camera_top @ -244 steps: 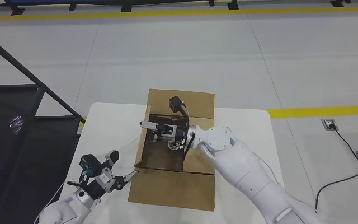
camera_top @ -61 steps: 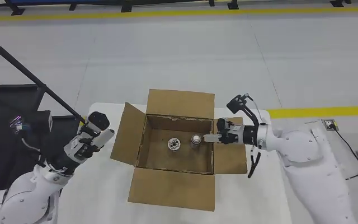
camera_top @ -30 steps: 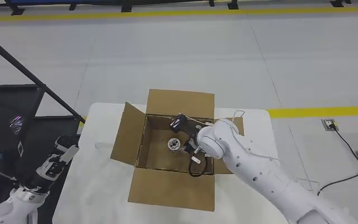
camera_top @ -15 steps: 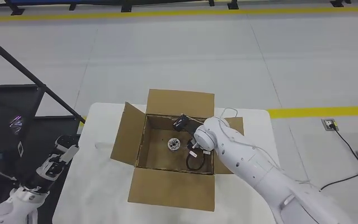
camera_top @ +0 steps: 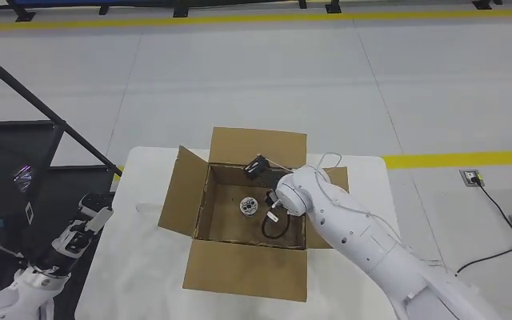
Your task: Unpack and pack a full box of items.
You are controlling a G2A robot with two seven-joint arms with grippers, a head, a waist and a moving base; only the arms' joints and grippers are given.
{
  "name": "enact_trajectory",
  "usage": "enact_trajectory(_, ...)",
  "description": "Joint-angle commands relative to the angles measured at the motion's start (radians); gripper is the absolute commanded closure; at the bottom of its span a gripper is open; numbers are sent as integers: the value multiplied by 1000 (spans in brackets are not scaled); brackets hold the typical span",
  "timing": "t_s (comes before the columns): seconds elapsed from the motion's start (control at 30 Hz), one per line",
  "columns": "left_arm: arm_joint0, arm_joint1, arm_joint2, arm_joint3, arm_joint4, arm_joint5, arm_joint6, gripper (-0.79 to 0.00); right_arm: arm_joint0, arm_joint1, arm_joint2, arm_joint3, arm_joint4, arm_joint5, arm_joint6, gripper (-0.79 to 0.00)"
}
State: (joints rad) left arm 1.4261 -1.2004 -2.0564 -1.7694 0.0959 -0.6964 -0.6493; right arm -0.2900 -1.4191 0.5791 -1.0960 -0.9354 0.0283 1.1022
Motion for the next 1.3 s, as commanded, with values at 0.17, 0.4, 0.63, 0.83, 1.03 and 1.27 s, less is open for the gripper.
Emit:
enact_trajectory(0.17,0,0,0,0,0,0,0,-785,-287,160,376,-677,-250,60,252,0)
enact_trajectory(0.4,0,0,0,0,0,0,0,-785,-657,234,837,-1007,-377,130,277,0)
enact_trajectory(0.63,0,0,0,0,0,0,0,-785,-732,243,967,-754,-277,67,200,0)
enact_trajectory(0.83,0,0,0,0,0,0,0,-785,-624,236,905,-456,-253,54,137,0)
enact_trajectory(1.03,0,0,0,0,0,0,0,-785,-565,233,875,-326,-251,42,116,-40)
enact_trajectory(1.27,0,0,0,0,0,0,0,-785,-550,233,867,-260,-234,39,92,-360)
